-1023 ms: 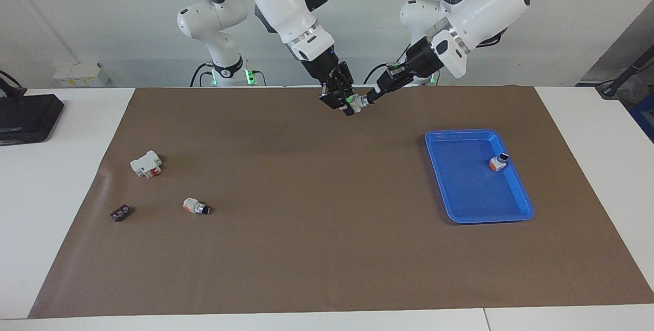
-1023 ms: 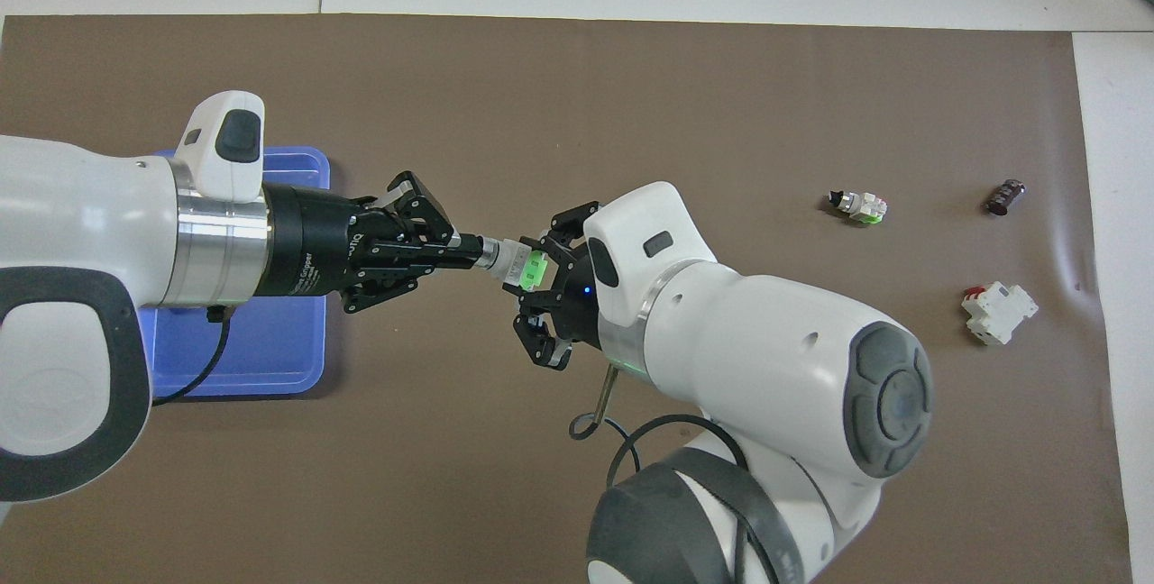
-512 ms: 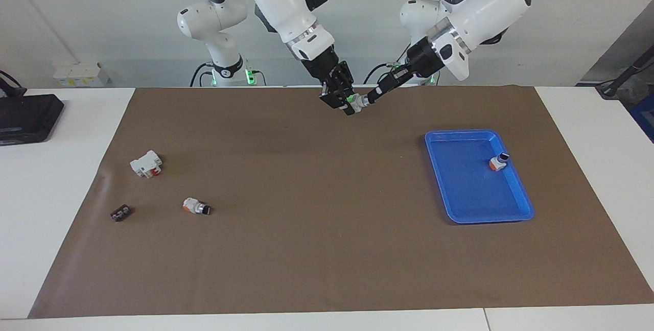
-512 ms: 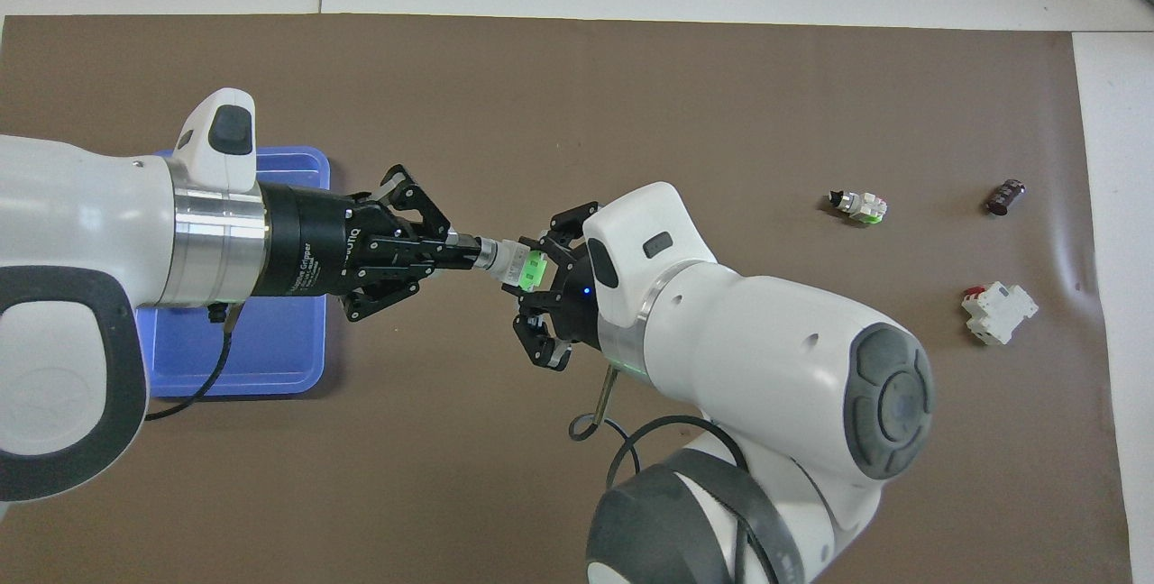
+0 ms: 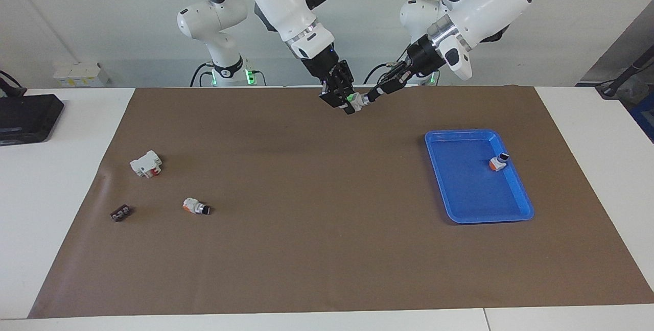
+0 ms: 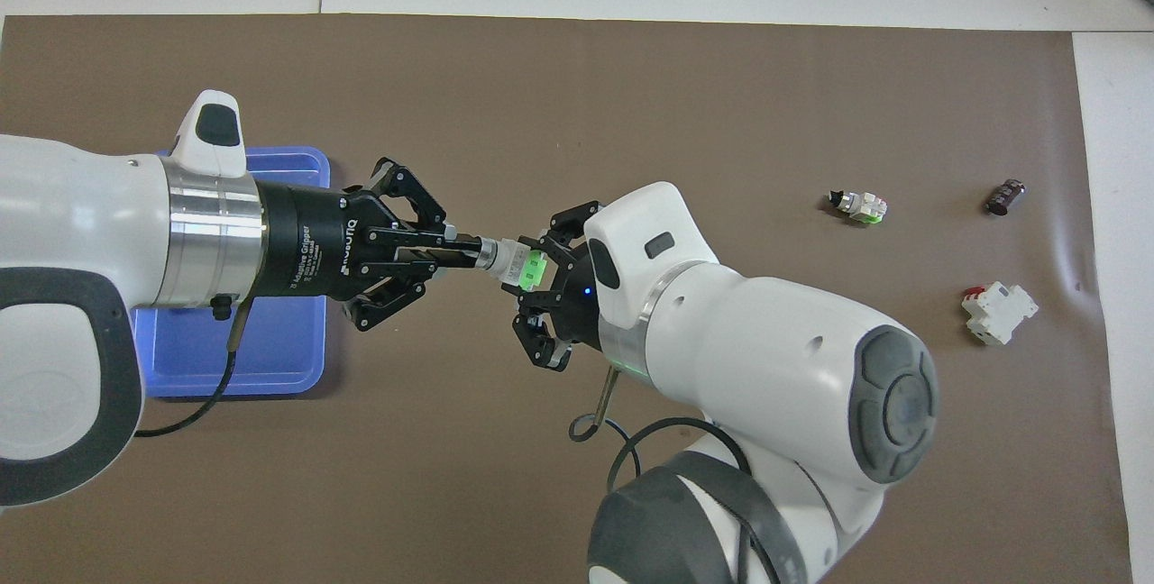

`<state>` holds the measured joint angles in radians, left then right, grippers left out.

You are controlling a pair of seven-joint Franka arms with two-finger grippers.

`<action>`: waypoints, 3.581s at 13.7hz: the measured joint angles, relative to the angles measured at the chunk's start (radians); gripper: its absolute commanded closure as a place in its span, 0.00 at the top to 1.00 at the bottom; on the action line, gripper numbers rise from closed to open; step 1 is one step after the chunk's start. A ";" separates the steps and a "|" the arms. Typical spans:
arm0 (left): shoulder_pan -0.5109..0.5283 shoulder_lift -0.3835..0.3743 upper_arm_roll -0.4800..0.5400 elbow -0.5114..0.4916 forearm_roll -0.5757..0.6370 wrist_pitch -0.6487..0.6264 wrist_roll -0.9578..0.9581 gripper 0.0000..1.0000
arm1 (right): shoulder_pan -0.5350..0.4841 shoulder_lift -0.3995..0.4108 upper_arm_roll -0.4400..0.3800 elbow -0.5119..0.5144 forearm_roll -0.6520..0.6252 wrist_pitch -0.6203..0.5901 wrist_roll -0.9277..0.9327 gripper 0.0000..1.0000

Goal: Turn and place switch with both arms

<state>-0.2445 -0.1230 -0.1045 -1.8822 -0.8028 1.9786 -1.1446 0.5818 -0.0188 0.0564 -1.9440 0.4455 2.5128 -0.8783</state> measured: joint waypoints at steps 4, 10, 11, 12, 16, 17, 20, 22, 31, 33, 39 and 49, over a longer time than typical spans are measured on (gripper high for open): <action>0.000 0.000 0.000 0.001 0.001 0.000 -0.080 0.00 | 0.000 0.000 0.000 0.000 0.000 0.001 0.000 0.00; -0.003 -0.001 -0.010 0.023 0.093 -0.013 -0.345 0.00 | 0.002 0.001 0.006 0.000 0.000 0.001 0.000 0.00; -0.003 -0.001 -0.011 0.024 0.103 -0.014 -0.388 0.00 | 0.002 0.002 0.006 0.000 0.000 0.001 0.000 0.00; -0.005 -0.001 -0.011 0.026 0.115 -0.016 -0.428 0.00 | 0.003 0.003 0.008 0.000 0.000 0.001 0.000 0.00; -0.006 -0.001 -0.011 0.031 0.137 -0.025 -0.543 0.00 | 0.004 0.004 0.010 0.000 0.000 0.001 0.000 0.00; -0.007 -0.001 -0.011 0.031 0.138 -0.025 -0.562 0.00 | 0.004 0.005 0.010 0.000 0.000 0.001 0.000 0.00; -0.009 -0.001 -0.011 0.032 0.157 -0.025 -0.605 0.00 | 0.005 0.006 0.011 0.000 0.000 0.001 0.000 0.00; -0.009 -0.001 -0.011 0.032 0.161 -0.025 -0.615 0.00 | 0.005 0.007 0.011 0.000 0.000 0.001 0.000 0.00; -0.008 -0.001 -0.004 0.031 0.165 -0.025 -0.623 0.00 | 0.005 0.007 0.011 0.004 0.001 0.007 0.005 1.00; 0.002 -0.001 0.002 0.022 0.190 -0.025 -0.627 0.00 | 0.000 0.003 0.006 0.008 0.001 0.018 0.006 1.00; 0.008 -0.001 0.011 0.015 0.245 -0.022 -0.626 0.00 | -0.015 0.001 0.002 0.009 0.001 0.018 0.007 1.00; 0.277 -0.028 0.019 -0.158 0.442 0.010 -0.061 0.00 | -0.365 0.014 -0.014 0.001 -0.007 -0.040 0.008 1.00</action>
<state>0.0325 -0.1511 -0.0852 -2.0407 -0.3608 1.9888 -1.2061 0.2163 -0.0048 0.0427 -1.9435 0.4387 2.4732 -0.8703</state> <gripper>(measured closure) 0.890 0.000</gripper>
